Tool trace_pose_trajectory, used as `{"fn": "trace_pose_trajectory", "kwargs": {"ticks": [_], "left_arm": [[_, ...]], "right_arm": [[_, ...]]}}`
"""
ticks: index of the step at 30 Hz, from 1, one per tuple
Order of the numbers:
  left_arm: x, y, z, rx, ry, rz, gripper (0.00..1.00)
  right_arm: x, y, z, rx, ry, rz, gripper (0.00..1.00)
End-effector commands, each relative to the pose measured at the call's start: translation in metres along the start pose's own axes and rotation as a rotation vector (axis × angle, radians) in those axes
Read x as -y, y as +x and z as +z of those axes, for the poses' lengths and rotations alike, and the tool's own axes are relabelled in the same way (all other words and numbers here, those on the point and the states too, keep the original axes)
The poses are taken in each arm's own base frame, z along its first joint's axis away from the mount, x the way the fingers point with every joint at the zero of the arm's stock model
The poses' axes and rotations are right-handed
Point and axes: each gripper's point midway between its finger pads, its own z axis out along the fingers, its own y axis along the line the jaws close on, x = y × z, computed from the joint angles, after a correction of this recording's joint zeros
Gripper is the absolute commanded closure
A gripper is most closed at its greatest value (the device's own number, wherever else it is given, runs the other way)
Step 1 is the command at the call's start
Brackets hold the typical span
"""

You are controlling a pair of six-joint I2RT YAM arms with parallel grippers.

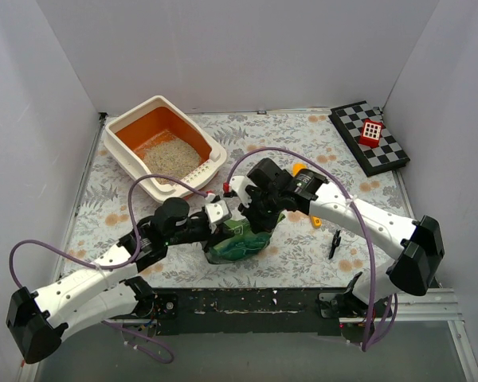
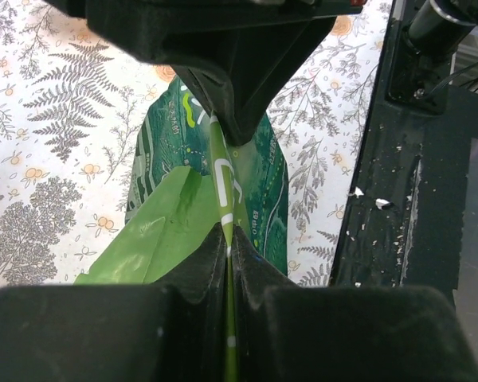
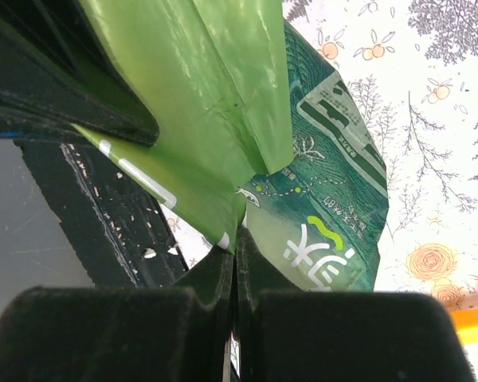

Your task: Fill the litter box with clean litter

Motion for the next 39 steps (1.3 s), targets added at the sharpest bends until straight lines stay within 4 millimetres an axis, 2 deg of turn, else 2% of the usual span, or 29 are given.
{"fn": "trace_pose_trajectory", "kwargs": {"ticks": [1, 4, 7, 9, 10, 12, 16, 18, 19, 22, 25, 28, 31, 35, 39], "left_arm": [[0.025, -0.020, -0.013, 0.100, 0.101, -0.014, 1.00], [0.024, -0.017, -0.015, 0.096, 0.086, -0.017, 1.00], [0.024, -0.009, -0.015, 0.086, 0.083, -0.031, 1.00], [0.025, -0.007, -0.015, 0.090, 0.080, -0.039, 1.00], [0.024, -0.006, -0.016, 0.093, 0.075, -0.041, 1.00], [0.023, -0.006, -0.017, 0.106, 0.062, -0.042, 1.00], [0.023, -0.003, -0.018, 0.123, 0.052, -0.052, 1.00], [0.025, -0.001, -0.018, 0.126, 0.062, -0.055, 1.00], [0.026, -0.002, -0.018, 0.128, 0.065, -0.059, 1.00], [0.026, -0.001, -0.017, 0.128, 0.067, -0.067, 1.00], [0.024, -0.002, -0.017, 0.133, 0.054, -0.076, 1.00], [0.022, -0.004, -0.019, 0.149, 0.036, -0.071, 1.00], [0.023, -0.006, -0.021, 0.163, 0.036, -0.072, 1.00], [0.021, -0.010, -0.025, 0.181, 0.019, -0.078, 0.95], [0.018, -0.016, -0.029, 0.202, -0.007, -0.083, 0.70]], "right_arm": [[-0.013, -0.036, -0.031, 0.168, -0.019, -0.024, 0.99], [-0.017, -0.043, -0.035, 0.167, -0.037, -0.024, 0.99], [-0.012, -0.049, -0.034, 0.160, -0.015, -0.026, 0.97], [-0.006, -0.055, -0.038, 0.180, 0.021, -0.024, 0.77], [-0.003, -0.058, -0.042, 0.194, 0.044, -0.014, 0.73], [0.003, -0.068, -0.057, 0.241, 0.094, 0.016, 0.62], [0.022, -0.076, -0.101, 0.328, 0.231, 0.128, 0.55], [0.029, -0.069, -0.123, 0.366, 0.279, 0.223, 0.52], [0.034, -0.062, -0.130, 0.373, 0.296, 0.279, 0.48], [0.072, -0.018, -0.143, 0.326, 0.468, 0.483, 0.47], [0.104, 0.040, -0.137, 0.243, 0.592, 0.703, 0.48], [0.126, 0.081, -0.138, 0.248, 0.664, 0.859, 0.48], [0.133, 0.107, -0.127, 0.266, 0.651, 0.945, 0.48], [0.137, 0.155, -0.106, 0.178, 0.703, 1.126, 0.46], [0.137, 0.193, -0.097, 0.087, 0.796, 1.265, 0.46]]}}
